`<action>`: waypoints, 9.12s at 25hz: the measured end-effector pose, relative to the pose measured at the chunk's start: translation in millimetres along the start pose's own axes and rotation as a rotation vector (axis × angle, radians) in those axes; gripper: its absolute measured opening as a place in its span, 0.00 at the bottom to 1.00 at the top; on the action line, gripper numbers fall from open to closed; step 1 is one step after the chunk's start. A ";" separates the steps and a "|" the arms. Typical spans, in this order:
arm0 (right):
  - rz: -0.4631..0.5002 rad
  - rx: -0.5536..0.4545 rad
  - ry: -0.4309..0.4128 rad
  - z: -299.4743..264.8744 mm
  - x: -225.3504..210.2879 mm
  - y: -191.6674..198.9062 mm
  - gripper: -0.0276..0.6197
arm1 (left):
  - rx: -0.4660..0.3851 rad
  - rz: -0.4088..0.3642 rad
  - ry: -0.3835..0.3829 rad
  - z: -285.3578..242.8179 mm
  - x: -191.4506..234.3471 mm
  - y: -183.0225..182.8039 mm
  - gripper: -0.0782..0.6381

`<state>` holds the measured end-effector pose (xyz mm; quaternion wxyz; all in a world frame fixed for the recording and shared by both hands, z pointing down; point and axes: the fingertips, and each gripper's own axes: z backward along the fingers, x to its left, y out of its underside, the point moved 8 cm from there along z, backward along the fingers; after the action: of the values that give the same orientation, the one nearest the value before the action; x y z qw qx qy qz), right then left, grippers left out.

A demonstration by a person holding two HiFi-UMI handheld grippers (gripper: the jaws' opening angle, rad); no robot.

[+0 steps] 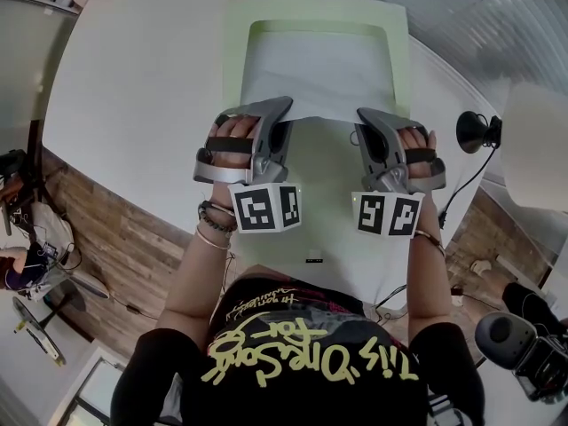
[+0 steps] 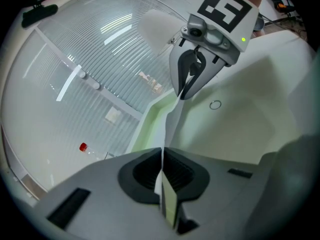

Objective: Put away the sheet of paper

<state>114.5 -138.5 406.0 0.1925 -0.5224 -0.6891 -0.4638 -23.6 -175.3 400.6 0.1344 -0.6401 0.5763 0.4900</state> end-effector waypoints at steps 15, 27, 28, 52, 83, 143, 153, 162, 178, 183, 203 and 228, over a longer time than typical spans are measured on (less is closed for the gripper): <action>-0.025 0.006 0.008 -12.7 -10.2 -0.5 0.05 | 0.026 0.026 -0.016 -11.6 11.9 0.4 0.12; -0.029 0.017 0.013 -20.8 -19.1 -1.4 0.05 | 0.046 0.041 -0.019 -20.5 18.5 1.4 0.12; -0.029 0.017 0.013 -21.4 -19.5 -1.4 0.05 | 0.047 0.047 -0.019 -21.2 19.6 1.5 0.12; -0.017 0.015 0.010 -33.3 -27.0 -2.9 0.05 | 0.079 0.097 -0.020 -34.1 35.0 3.8 0.12; -0.036 0.035 0.022 -48.3 -38.1 -0.4 0.06 | 0.131 0.112 0.002 -49.4 40.3 8.1 0.12; -0.156 0.039 0.012 -6.3 3.8 -19.4 0.36 | 0.165 0.147 -0.038 0.0 8.3 16.4 0.49; -0.168 0.066 0.030 5.4 11.1 -25.1 0.36 | 0.156 0.180 -0.040 16.7 3.2 14.0 0.49; -0.199 0.072 0.034 17.6 22.8 -25.2 0.36 | 0.142 0.190 -0.039 31.0 -3.2 13.5 0.49; -0.244 0.078 0.068 49.6 41.6 -43.6 0.36 | 0.093 0.273 -0.024 67.9 -12.5 19.1 0.49; -0.248 0.082 0.068 57.5 48.4 -47.3 0.36 | 0.090 0.286 -0.023 76.2 -16.2 20.2 0.49; -0.401 0.018 0.140 101.5 58.7 -74.1 0.36 | -0.019 0.424 -0.051 120.2 -18.8 18.2 0.49; -0.783 -0.295 0.234 144.6 41.2 -97.5 0.20 | -0.284 0.734 -0.144 177.0 -5.7 15.2 0.30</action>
<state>43.0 3.0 322.5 0.0022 -0.1877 -0.7351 -0.6514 -119.6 -46.0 325.4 -0.0992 -0.3681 0.6824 0.6237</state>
